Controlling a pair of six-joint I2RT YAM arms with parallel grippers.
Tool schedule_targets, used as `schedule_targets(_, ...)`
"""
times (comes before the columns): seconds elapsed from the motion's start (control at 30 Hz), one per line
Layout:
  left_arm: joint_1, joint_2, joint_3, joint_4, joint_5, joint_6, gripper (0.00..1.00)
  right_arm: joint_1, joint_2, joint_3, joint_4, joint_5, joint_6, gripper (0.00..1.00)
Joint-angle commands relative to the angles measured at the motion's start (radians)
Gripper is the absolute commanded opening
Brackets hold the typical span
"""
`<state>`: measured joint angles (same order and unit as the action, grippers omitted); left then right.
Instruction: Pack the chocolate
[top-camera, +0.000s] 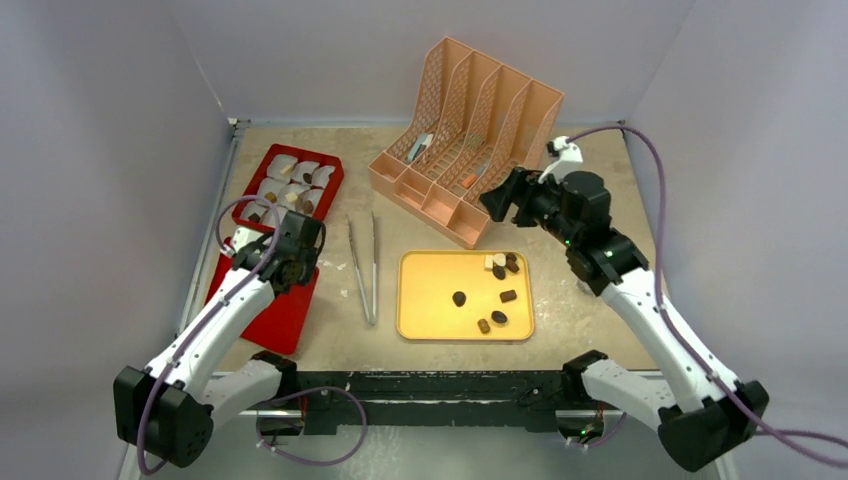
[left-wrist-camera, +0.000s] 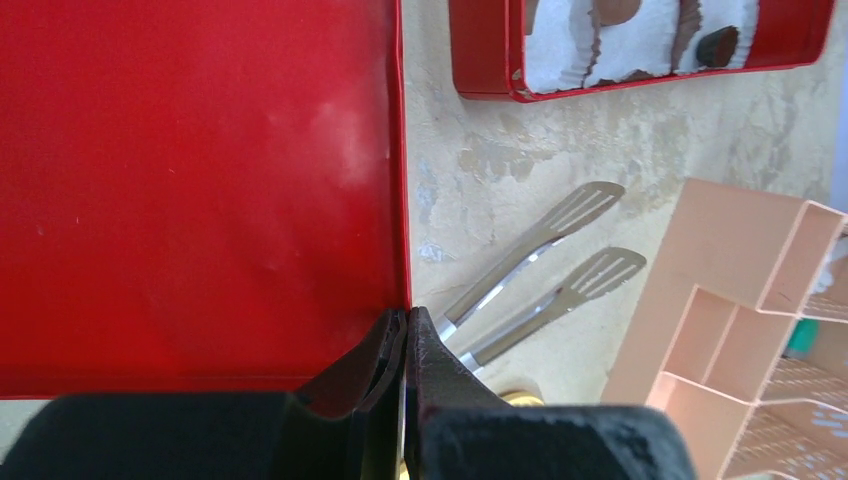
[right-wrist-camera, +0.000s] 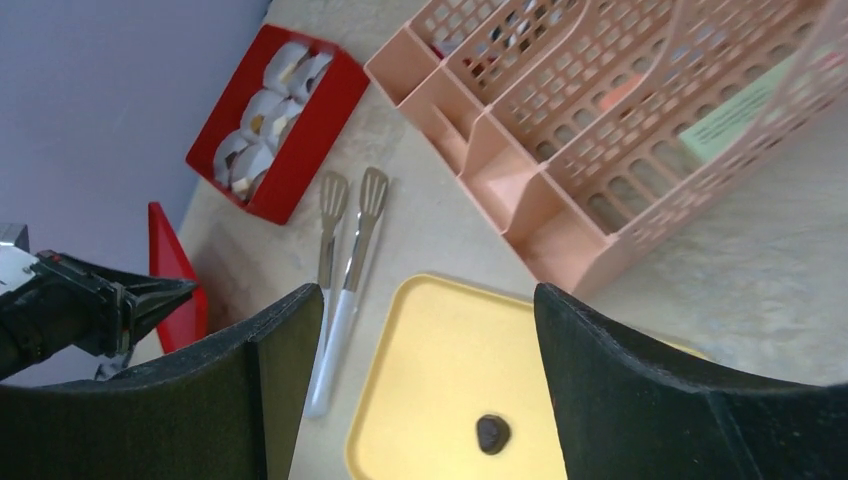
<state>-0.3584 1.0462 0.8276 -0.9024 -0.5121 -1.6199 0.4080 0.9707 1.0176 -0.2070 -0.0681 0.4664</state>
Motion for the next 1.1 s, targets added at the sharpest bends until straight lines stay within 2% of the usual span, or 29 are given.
schedule_targets(0.0, 0.004, -0.063, 0.074, -0.033, 0.000, -0.040, 0.00, 0.096, 0.104, -0.021, 0.184, 0.008, 0.128, 0.79)
schedule_targets(0.4, 0.004, -0.133, 0.134, -0.067, 0.023, -0.065, 0.00, 0.515, 0.540, 0.147, 0.451, 0.170, 0.103, 0.76)
schedule_targets(0.6, 0.004, -0.169, 0.162, -0.076, 0.024, -0.081, 0.00, 0.622, 0.722, 0.148, 0.708, 0.144, 0.100, 0.73)
schedule_targets(0.77, 0.004, -0.193, 0.188, -0.085, 0.009, -0.093, 0.00, 0.683, 0.782, 0.203, 0.760, 0.163, 0.058, 0.73)
schedule_targets(1.07, 0.004, -0.240, 0.220, -0.060, 0.018, -0.092, 0.00, 0.712, 0.856, 0.197, 0.871, 0.025, 0.034, 0.73)
